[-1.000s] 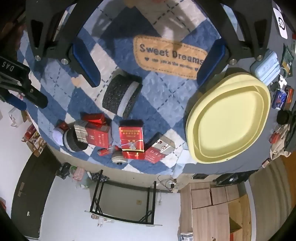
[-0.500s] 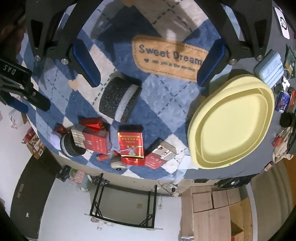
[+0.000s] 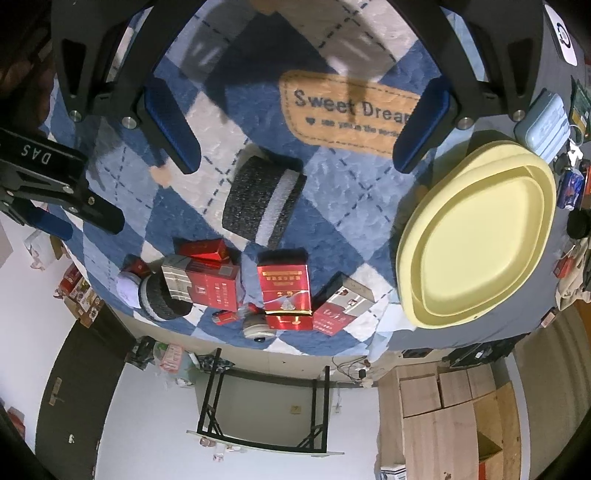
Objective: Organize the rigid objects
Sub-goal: 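Move both tools toward the black foam cylinder and lavender plush ball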
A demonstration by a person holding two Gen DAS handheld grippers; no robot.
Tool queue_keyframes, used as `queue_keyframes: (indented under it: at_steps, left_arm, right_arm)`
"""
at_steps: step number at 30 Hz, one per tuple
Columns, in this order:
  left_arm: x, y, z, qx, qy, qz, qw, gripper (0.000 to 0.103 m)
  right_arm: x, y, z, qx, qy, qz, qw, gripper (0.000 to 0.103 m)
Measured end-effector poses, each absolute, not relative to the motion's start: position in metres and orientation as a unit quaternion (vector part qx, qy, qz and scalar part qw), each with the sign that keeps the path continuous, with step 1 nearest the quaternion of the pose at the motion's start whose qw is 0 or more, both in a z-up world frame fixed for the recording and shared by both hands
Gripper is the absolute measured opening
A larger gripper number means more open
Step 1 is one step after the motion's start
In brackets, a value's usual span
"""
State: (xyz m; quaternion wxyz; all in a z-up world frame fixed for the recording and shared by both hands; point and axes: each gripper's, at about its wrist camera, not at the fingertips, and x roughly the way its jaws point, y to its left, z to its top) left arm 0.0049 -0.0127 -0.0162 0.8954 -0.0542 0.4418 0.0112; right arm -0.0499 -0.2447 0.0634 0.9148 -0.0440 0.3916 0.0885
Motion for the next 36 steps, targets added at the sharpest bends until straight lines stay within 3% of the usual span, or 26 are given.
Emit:
queue_keyframes:
  at_steps: [36]
  left_arm:
    - [0.0029,-0.0146,-0.0156,-0.053,0.444,0.009,0.894,0.103]
  right_arm:
    - [-0.0464,-0.2467,0.0593,-0.046,0.399,0.089,0.912,0.103]
